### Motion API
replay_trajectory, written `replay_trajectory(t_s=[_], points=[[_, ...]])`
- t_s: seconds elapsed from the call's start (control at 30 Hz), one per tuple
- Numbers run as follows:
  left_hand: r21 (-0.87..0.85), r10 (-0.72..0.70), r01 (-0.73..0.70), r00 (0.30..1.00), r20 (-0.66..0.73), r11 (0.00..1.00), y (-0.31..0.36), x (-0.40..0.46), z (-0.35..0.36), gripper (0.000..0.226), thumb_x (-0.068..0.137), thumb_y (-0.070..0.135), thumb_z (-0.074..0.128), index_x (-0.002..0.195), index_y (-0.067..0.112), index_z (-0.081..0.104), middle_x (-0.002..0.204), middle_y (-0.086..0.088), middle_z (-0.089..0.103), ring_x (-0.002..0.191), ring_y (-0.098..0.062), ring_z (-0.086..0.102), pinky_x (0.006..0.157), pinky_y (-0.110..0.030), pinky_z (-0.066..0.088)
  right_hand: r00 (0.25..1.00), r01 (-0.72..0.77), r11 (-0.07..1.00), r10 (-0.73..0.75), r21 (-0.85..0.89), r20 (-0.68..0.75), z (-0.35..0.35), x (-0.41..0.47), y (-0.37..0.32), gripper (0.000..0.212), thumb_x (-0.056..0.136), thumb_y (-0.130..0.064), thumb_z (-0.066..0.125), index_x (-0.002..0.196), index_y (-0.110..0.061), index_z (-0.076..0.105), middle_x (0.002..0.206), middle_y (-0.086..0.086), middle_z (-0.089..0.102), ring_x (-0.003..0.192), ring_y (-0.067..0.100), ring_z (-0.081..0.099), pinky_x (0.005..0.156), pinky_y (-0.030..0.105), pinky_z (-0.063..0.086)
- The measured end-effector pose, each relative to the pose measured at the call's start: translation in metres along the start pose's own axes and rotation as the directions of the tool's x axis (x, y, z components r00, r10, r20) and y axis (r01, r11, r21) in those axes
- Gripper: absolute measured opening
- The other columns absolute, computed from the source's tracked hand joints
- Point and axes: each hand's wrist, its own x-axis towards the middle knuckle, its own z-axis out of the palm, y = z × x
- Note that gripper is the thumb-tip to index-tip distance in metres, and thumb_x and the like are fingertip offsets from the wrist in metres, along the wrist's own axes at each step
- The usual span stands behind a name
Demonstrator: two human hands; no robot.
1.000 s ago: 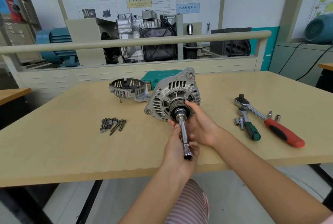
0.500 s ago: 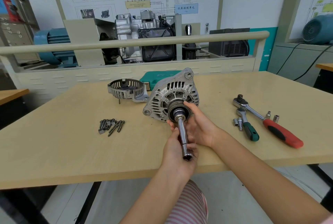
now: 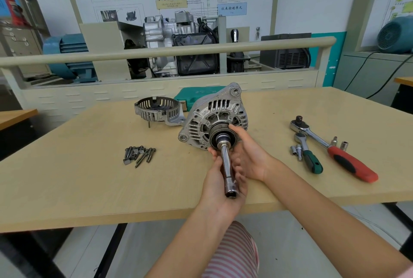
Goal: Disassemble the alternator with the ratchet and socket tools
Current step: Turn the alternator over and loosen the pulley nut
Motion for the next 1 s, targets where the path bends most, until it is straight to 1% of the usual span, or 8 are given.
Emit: replay_trajectory(t_s=[0.13, 0.27, 0.4, 0.6, 0.7, 0.8, 0.9, 1.0], points=[[0.033, 0.018, -0.018, 1.0, 0.007, 0.999, -0.0011, -0.0007, 0.0006, 0.03, 0.094, 0.033, 0.051, 0.083, 0.006, 0.06, 0.06, -0.004, 0.057, 0.035, -0.007, 0.052, 0.027, -0.012, 0.035, 1.0, 0.0, 1.0, 0.0, -0.017, -0.009, -0.0018, 0.0012, -0.0001, 0.064, 0.067, -0.053, 0.061, 0.11, -0.006, 0.06, 0.095, 0.013, 0.069, 0.076, 0.018, 0.067, 0.07, 0.025, 0.056], [0.069, 0.128, -0.126, 0.991, -0.026, 0.99, -0.0064, 0.0013, 0.001, 0.002, 0.088, 0.009, 0.06, 0.087, 0.008, 0.06, 0.061, -0.004, 0.055, 0.039, -0.004, 0.053, 0.031, -0.011, 0.038, 1.0, 0.003, 1.0, -0.003, 0.004, -0.002, -0.002, 0.0025, 0.0006, 0.064, 0.069, -0.052, 0.06, 0.112, -0.005, 0.059, 0.094, 0.013, 0.068, 0.076, 0.019, 0.065, 0.075, 0.027, 0.054], [0.055, 0.145, -0.144, 0.989, -0.011, 0.988, -0.0058, 0.0009, 0.0001, 0.009, 0.092, 0.012, 0.056, 0.088, 0.006, 0.06, 0.054, -0.004, 0.059, 0.039, -0.006, 0.057, 0.033, -0.014, 0.043, 1.0, -0.002, 1.0, 0.002, 0.003, -0.016, -0.0006, 0.0006, -0.0003, 0.058, 0.075, -0.052, 0.057, 0.109, -0.005, 0.06, 0.091, 0.013, 0.068, 0.068, 0.018, 0.065, 0.073, 0.025, 0.052], [0.038, 0.025, -0.025, 1.0, 0.016, 0.999, 0.0006, -0.002, 0.0001, 0.035, 0.099, 0.028, 0.043, 0.086, 0.001, 0.061, 0.056, -0.01, 0.065, 0.033, -0.01, 0.055, 0.03, -0.017, 0.043, 1.0, -0.006, 1.0, 0.006, 0.018, -0.014, 0.0036, -0.0043, -0.001, 0.062, 0.067, -0.05, 0.061, 0.108, -0.004, 0.058, 0.083, 0.013, 0.069, 0.064, 0.019, 0.067, 0.059, 0.025, 0.055], [0.061, 0.039, -0.04, 0.999, 0.024, 0.997, 0.0001, -0.0029, 0.0032, 0.027, 0.096, 0.027, 0.048, 0.086, 0.005, 0.06, 0.067, -0.007, 0.063, 0.032, -0.006, 0.049, 0.026, -0.012, 0.034, 1.0, -0.004, 0.999, 0.004, 0.033, -0.018, 0.0023, -0.0039, -0.0004, 0.061, 0.071, -0.049, 0.061, 0.112, -0.004, 0.058, 0.089, 0.013, 0.07, 0.069, 0.018, 0.069, 0.057, 0.025, 0.055], [0.114, 0.117, -0.117, 0.993, 0.008, 0.987, -0.0029, -0.0005, 0.0033, 0.006, 0.09, 0.014, 0.058, 0.086, 0.01, 0.058, 0.066, -0.001, 0.049, 0.034, -0.002, 0.042, 0.026, -0.01, 0.029, 1.0, -0.007, 1.0, 0.007, -0.024, -0.016, 0.001, -0.0021, 0.0004, 0.061, 0.077, -0.053, 0.055, 0.116, -0.006, 0.057, 0.093, 0.01, 0.069, 0.071, 0.016, 0.068, 0.064, 0.024, 0.054], [0.119, 0.157, -0.156, 0.988, -0.003, 0.981, -0.0049, 0.0016, 0.0016, 0.004, 0.091, 0.005, 0.055, 0.089, 0.008, 0.055, 0.063, -0.002, 0.046, 0.033, -0.002, 0.042, 0.028, -0.01, 0.032, 1.0, 0.012, 1.0, -0.012, -0.014, -0.001, 0.0004, -0.0001, 0.0002, 0.065, 0.075, -0.051, 0.055, 0.12, -0.005, 0.054, 0.094, 0.01, 0.067, 0.072, 0.017, 0.066, 0.073, 0.026, 0.051], [0.12, 0.162, -0.159, 0.987, -0.013, 0.98, -0.0052, 0.0016, 0.0016, 0.006, 0.093, 0.01, 0.053, 0.089, 0.007, 0.057, 0.06, -0.003, 0.054, 0.034, -0.003, 0.048, 0.031, -0.012, 0.039, 1.0, -0.002, 0.999, 0.002, -0.039, -0.003, 0.0002, -0.0012, 0.0001, 0.062, 0.081, -0.054, 0.051, 0.119, -0.005, 0.055, 0.089, 0.01, 0.068, 0.068, 0.017, 0.065, 0.064, 0.025, 0.053]])
